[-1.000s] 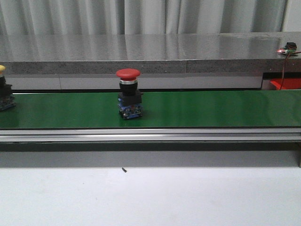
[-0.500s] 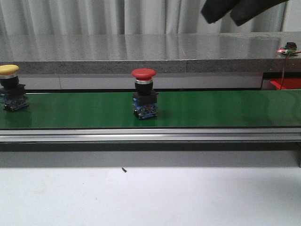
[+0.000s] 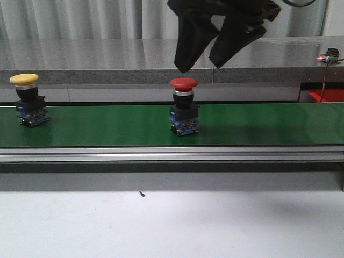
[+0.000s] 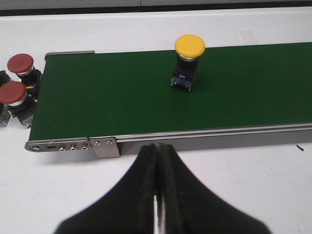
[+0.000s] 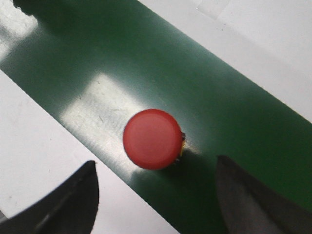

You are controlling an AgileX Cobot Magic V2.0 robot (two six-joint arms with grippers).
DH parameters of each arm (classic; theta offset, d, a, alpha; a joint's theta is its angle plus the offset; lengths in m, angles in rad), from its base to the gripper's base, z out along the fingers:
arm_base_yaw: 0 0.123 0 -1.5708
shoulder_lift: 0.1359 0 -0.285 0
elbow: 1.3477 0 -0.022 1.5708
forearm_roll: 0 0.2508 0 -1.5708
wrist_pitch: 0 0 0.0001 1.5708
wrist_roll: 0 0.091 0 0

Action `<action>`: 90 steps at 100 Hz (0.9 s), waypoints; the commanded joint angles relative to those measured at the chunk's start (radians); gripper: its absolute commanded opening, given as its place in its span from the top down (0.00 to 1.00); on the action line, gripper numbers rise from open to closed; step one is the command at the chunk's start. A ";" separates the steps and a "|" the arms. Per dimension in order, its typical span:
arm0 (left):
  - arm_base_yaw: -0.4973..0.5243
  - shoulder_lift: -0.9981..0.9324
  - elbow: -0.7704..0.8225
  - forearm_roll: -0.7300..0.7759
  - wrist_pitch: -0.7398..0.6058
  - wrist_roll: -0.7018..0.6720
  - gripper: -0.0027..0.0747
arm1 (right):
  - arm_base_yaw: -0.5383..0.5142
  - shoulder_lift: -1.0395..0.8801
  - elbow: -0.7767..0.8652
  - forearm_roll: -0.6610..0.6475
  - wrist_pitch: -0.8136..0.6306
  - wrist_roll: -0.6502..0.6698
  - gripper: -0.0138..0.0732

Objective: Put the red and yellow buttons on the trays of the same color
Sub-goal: 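Lower the right gripper onto the red button on the belt and grasp it, then carry the red button into the red tray and release it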

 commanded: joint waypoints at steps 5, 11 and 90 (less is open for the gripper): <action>-0.008 -0.002 -0.025 -0.015 -0.071 0.003 0.99 | 0.004 0.001 -0.058 -0.005 -0.029 0.010 0.26; -0.008 -0.002 -0.025 -0.015 -0.071 0.003 0.99 | 0.002 0.024 -0.065 -0.014 -0.042 0.010 0.26; -0.008 -0.002 -0.025 -0.015 -0.071 0.003 0.99 | -0.136 0.021 -0.070 -0.055 -0.021 0.021 0.69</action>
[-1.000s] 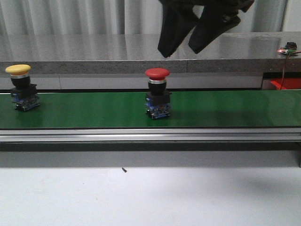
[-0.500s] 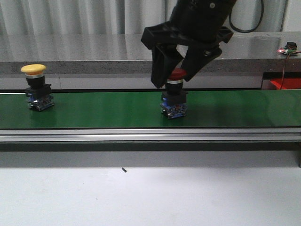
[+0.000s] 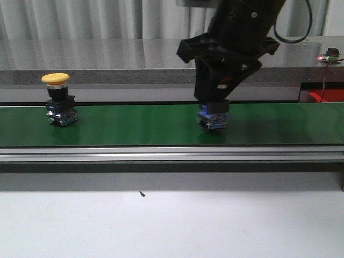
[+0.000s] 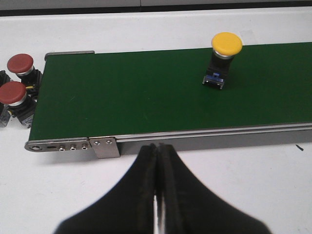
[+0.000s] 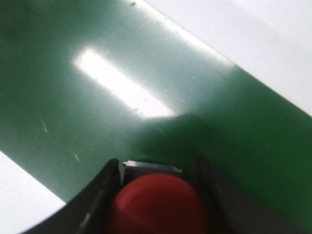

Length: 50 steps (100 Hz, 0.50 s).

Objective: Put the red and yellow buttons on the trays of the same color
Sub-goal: 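Carry the red button into the red tray and release it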

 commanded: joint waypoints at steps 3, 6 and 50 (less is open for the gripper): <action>-0.007 -0.002 -0.025 -0.015 -0.071 0.003 0.99 | -0.082 -0.117 -0.036 -0.004 -0.026 -0.002 0.69; -0.007 -0.002 -0.025 -0.015 -0.071 0.003 0.99 | -0.110 -0.132 -0.036 -0.010 -0.025 -0.002 0.69; -0.007 -0.002 -0.025 -0.015 -0.071 0.003 0.99 | -0.611 -0.189 -0.037 -0.076 -0.003 -0.002 0.69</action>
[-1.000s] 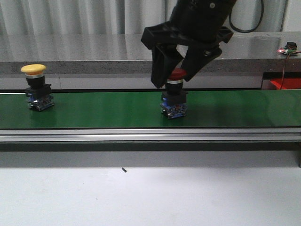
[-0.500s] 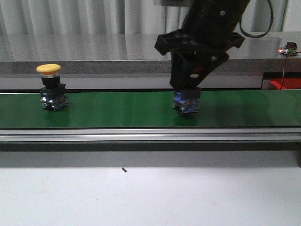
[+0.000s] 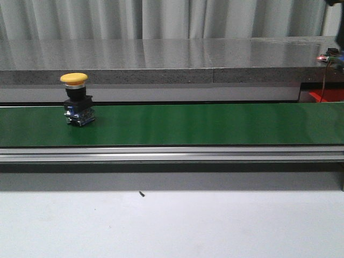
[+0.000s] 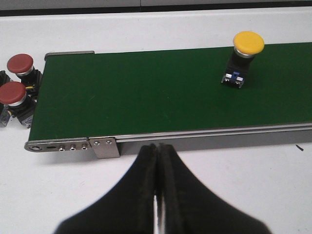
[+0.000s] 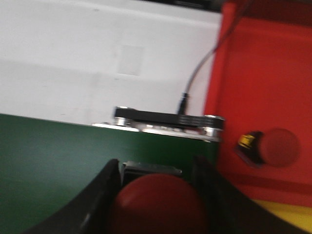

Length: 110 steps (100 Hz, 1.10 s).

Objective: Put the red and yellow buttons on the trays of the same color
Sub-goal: 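Carry the red button into the red tray and release it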

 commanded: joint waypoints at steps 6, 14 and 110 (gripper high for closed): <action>-0.007 -0.002 -0.025 -0.015 -0.071 0.003 0.99 | -0.152 -0.044 -0.037 -0.013 -0.050 -0.004 0.69; -0.007 -0.002 -0.025 -0.015 -0.071 0.003 0.99 | -0.228 -0.043 -0.037 -0.013 -0.071 -0.004 0.69; -0.007 -0.002 -0.025 -0.015 -0.071 0.003 0.99 | -0.372 0.338 -0.163 0.051 -0.261 0.004 0.69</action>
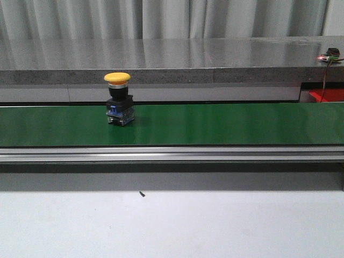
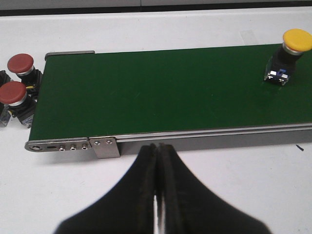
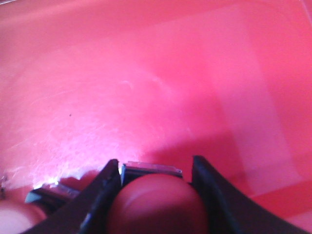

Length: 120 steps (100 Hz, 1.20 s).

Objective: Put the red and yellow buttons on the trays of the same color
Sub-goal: 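Carry the red button into the red tray and release it, then grasp the yellow button on the belt with the right gripper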

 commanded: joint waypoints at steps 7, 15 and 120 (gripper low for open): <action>-0.007 -0.002 -0.025 -0.015 -0.071 0.003 0.99 | -0.006 -0.012 -0.070 0.012 -0.012 -0.002 0.69; -0.007 -0.002 -0.025 -0.015 -0.071 0.003 0.99 | -0.006 0.002 -0.075 0.012 -0.007 -0.002 0.69; -0.007 -0.002 -0.025 -0.019 -0.072 0.003 0.99 | 0.023 -0.329 0.120 0.012 -0.023 -0.003 0.20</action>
